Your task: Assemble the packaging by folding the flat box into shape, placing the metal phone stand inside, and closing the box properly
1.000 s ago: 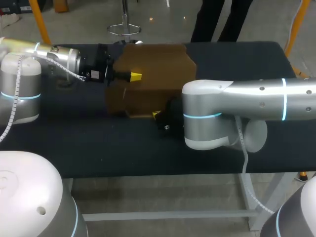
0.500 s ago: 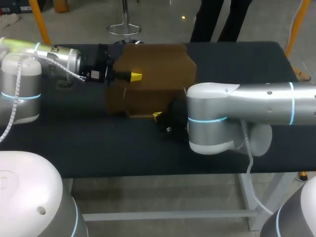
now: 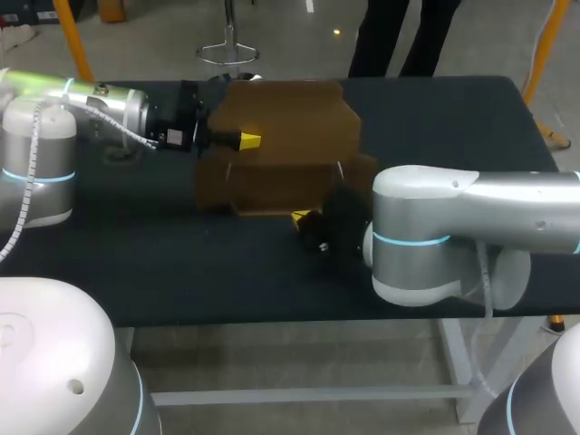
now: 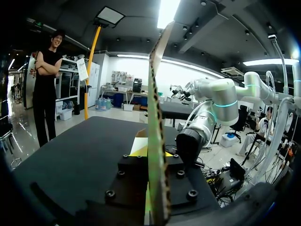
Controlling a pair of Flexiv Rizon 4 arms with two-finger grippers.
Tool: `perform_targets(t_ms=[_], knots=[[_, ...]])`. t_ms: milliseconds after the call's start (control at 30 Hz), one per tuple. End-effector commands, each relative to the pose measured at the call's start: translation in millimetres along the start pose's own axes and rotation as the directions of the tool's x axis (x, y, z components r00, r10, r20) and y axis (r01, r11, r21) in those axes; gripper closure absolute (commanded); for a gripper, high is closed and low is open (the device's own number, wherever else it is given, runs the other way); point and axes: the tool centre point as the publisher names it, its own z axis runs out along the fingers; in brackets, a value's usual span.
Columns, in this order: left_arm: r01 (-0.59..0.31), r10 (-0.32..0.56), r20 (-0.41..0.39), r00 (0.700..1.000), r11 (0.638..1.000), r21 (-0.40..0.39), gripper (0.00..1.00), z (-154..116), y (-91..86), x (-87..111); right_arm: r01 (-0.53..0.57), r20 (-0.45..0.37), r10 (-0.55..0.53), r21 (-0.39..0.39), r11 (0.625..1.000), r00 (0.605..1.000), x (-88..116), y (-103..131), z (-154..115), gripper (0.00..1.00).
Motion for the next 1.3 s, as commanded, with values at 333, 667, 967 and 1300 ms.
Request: perform_targets(t_ms=[333, 667, 967, 1300], knots=[[0.000, 0.000, -0.003, 1.000, 1.000, -0.001, 1.00, -0.2, 2.1, -0.8, 0.047, -0.102, -0.051, -0.044, 0.998, 0.994, 6.4, 0.0, -79.7, 1.00], [0.000, 0.000, -0.003, 1.000, 1.000, -0.001, 1.00, -0.2, 2.1, -0.8, 0.131, -0.163, -0.134, -0.032, 0.991, 0.977, 10.7, 2.0, -121.6, 0.91], [0.000, 0.000, -0.003, 1.000, 1.000, -0.001, 1.00, -0.2, 2.1, -0.8, 0.164, -0.193, -0.160, 0.005, 0.986, 0.968, -2.9, -9.1, -147.4, 0.68], [0.000, 0.000, -0.003, 1.000, 1.000, -0.001, 1.00, -0.2, 2.1, -0.8, 0.179, -0.209, -0.172, 0.015, 0.984, 0.963, -32.3, -13.9, -165.7, 0.58]])
